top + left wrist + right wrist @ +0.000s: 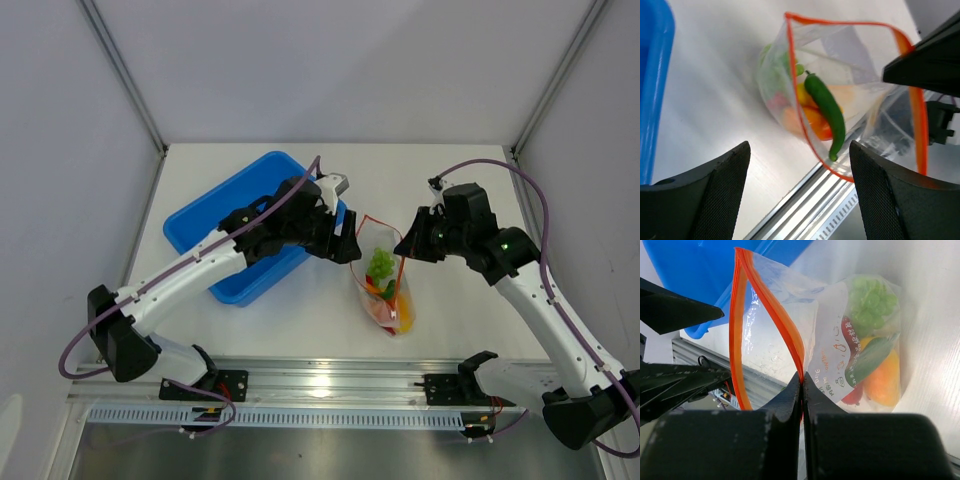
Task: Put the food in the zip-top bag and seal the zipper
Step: Zip the zipper food storage bag at the center of the board.
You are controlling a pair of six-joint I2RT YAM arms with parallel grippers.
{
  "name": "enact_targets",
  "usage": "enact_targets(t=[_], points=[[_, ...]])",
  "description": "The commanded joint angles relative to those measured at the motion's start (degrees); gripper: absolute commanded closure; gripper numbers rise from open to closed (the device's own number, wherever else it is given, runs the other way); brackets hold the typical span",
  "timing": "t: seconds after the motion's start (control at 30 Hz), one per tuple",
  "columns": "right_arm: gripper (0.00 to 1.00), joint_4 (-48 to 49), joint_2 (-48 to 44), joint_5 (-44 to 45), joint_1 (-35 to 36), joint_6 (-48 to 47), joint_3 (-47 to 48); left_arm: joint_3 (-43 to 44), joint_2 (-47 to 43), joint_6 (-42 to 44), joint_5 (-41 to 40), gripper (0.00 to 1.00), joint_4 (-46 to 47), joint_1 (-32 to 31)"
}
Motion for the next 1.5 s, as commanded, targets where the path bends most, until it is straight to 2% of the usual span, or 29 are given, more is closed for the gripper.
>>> enact_targets(t=[0.0,0.1,0.13,0.2,0.23,0.3,0.37,0.47,0.57,0.6,0.67,0.7,0.77,0.8,0.83,1.1,1.27,1.47], points=[[1.0,0.1,-1.1,0.0,-0.2,-1.4,0.6,-1.0,-2.5,0.3,-4.1,0.19,-3.8,-0.3],[1.0,-0.1,-0.7,-0.7,-0.2,-1.7,0.6,-0.6,-1.5,0.6,-3.5,0.19,-4.4,-0.2],[1.0,-0.3,-0.6,-0.9,-0.2,-2.0,0.6,-0.1,-0.8,0.8,-2.7,0.22,-4.5,-0.2],[1.0,-0.5,-0.2,-1.2,-0.2,-2.4,0.5,2.6,2.1,1.2,0.2,0.29,-5.4,-0.1],[1.0,-0.8,-0.2,-1.2,-0.2,-2.7,0.5,3.4,2.9,1.3,1.5,0.38,-5.4,-0.1],[1.0,-1.2,0.1,-1.8,-0.2,-3.5,0.7,5.6,4.9,1.3,5.3,0.49,-4.6,0.1],[1.0,-1.8,0.0,-1.7,-0.2,-4.0,1.4,6.4,5.8,0.5,7.4,0.54,-2.9,0.2],[0.94,-3.6,-0.4,-0.7,-0.2,-5.1,2.6,10.9,9.1,-0.2,9.9,0.63,-4.2,0.7],[0.81,-5.9,-0.6,-1.2,-0.2,-6.6,3.5,14.9,12.8,-0.7,11.9,0.75,-6.0,1.2],[0.69,-7.3,-0.5,-1.3,-0.2,-7.1,4.1,15.6,13.5,-0.8,12.7,0.77,-6.5,1.4],[0.58,-8.7,-1.1,-1.6,0.3,-8.0,4.6,18.3,15.6,-1.8,14.3,0.87,-7.3,1.8],[0.48,-10.0,-1.5,-1.2,0.5,-8.0,5.1,18.7,16.0,-2.3,14.7,0.93,-8.2,1.9],[0.39,-11.1,-2.8,-1.2,1.6,-8.1,5.7,21.0,17.4,-3.6,16.1,0.99,-8.7,2.2],[0.33,-12.1,-3.3,-1.5,2.1,-8.4,6.0,22.1,17.9,-4.1,16.1,0.99,-9.1,2.1],[0.32,-12.7,-3.5,-1.7,2.8,-8.4,6.7,22.5,18.1,-4.9,16.3,0.99,-10.1,2.1],[0.23,-18.0,-4.5,1.3,10.6,-6.9,8.7,26.2,20.1,-7.1,17.2,0.99,-12.7,2.2],[0.23,-18.9,-4.4,4.1,15.6,-4.4,7.9,27.7,20.9,-8.3,17.7,0.99,-13.8,2.2],[0.29,-20.5,-3.6,10.5,21.1,-1.6,5.8,27.3,20.9,-9.3,18.1,1.0,-14.1,2.2]])
